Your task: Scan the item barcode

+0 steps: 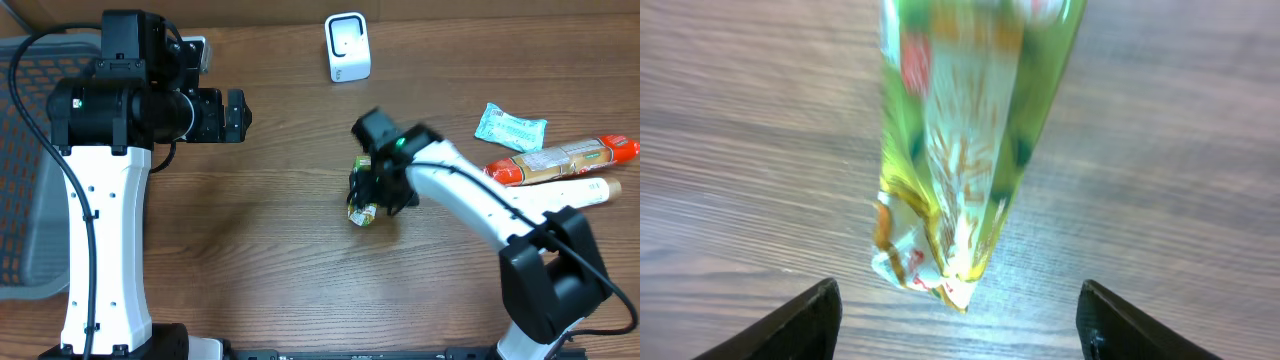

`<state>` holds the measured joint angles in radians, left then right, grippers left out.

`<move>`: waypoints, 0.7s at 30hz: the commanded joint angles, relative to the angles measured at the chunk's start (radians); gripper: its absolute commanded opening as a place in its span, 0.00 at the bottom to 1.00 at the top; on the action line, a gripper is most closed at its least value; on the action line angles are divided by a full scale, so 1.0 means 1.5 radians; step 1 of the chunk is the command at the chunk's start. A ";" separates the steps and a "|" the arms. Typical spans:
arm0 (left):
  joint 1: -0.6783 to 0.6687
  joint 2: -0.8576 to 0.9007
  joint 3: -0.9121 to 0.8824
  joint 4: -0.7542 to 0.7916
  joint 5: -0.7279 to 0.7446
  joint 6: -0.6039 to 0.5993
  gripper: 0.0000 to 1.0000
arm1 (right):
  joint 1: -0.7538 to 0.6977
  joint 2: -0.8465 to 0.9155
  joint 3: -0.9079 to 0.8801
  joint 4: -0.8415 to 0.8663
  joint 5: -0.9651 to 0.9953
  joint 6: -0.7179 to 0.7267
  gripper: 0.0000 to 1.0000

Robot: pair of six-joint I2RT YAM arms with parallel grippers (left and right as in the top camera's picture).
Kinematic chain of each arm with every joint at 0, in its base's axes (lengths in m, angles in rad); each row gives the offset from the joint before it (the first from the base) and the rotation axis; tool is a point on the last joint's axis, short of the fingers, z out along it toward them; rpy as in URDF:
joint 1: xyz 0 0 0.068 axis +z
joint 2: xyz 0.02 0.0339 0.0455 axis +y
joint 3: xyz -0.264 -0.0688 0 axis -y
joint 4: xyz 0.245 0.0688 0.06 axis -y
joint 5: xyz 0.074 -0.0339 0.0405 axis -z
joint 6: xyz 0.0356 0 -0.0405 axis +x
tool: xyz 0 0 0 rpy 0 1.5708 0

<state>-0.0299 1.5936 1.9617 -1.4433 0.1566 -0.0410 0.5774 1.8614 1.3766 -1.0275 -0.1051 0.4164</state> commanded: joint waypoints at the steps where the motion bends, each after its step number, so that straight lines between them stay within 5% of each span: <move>1: 0.002 0.000 0.001 0.003 -0.002 0.015 0.99 | -0.042 -0.003 0.060 -0.029 -0.075 -0.056 0.78; 9: 0.002 0.000 0.001 0.003 -0.002 0.015 1.00 | -0.035 -0.003 -0.076 0.108 -0.171 0.047 0.78; 17: 0.004 0.000 0.001 0.003 -0.002 0.015 1.00 | -0.020 -0.003 -0.175 0.233 -0.111 0.110 0.70; 21: 0.003 0.000 0.001 0.003 -0.002 0.015 0.99 | -0.020 -0.003 -0.190 0.252 -0.110 0.112 0.41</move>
<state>-0.0299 1.5936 1.9621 -1.4433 0.1566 -0.0410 0.5476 1.8603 1.1057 -0.6640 -0.2913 0.5602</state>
